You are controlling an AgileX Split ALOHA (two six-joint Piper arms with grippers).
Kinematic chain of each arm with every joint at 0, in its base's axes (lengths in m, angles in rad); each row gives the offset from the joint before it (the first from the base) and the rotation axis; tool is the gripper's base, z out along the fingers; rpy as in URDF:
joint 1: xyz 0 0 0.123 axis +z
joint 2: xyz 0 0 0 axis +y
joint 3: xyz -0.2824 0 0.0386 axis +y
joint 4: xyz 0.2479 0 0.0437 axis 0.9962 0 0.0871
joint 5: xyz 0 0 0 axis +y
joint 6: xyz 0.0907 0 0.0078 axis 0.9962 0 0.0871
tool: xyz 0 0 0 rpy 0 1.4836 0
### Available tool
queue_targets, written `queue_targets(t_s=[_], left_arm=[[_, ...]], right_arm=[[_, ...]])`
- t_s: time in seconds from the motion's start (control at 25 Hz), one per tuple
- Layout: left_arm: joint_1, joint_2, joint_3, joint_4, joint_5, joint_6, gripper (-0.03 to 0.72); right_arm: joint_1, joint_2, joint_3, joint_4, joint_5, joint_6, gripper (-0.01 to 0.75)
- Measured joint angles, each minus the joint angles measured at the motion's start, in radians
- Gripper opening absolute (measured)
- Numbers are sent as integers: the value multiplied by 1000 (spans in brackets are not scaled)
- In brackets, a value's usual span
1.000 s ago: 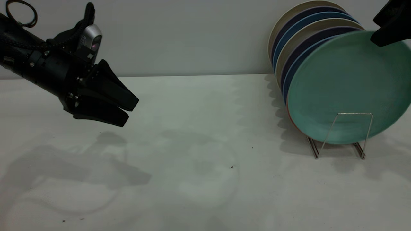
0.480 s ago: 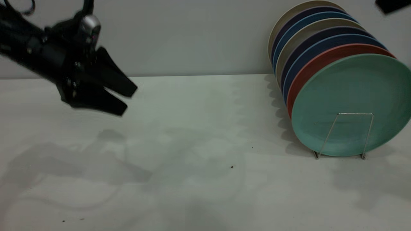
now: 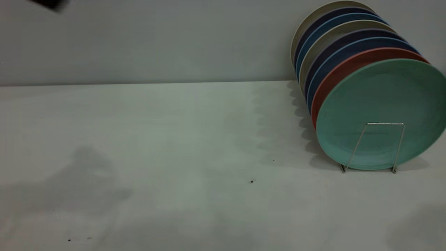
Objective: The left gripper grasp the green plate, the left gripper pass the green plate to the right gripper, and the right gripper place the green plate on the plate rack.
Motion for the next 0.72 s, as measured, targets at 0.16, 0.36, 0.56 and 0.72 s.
queue_targets(t_s=[0.16, 0.36, 0.56, 0.72], left_arm=[[0, -189, 0, 182, 1, -130, 570], [0, -355, 14, 357, 1, -287, 570], [0, -493, 144, 394, 1, -382, 570], [0, -598, 304, 442, 1, -384, 570]], right_arm=[[0, -140, 84, -134, 10, 157, 407], [0, -333, 290, -294, 15, 259, 407], [0, -520, 532, -399, -22, 334, 407], [0, -652, 672, -500, -81, 425, 407]])
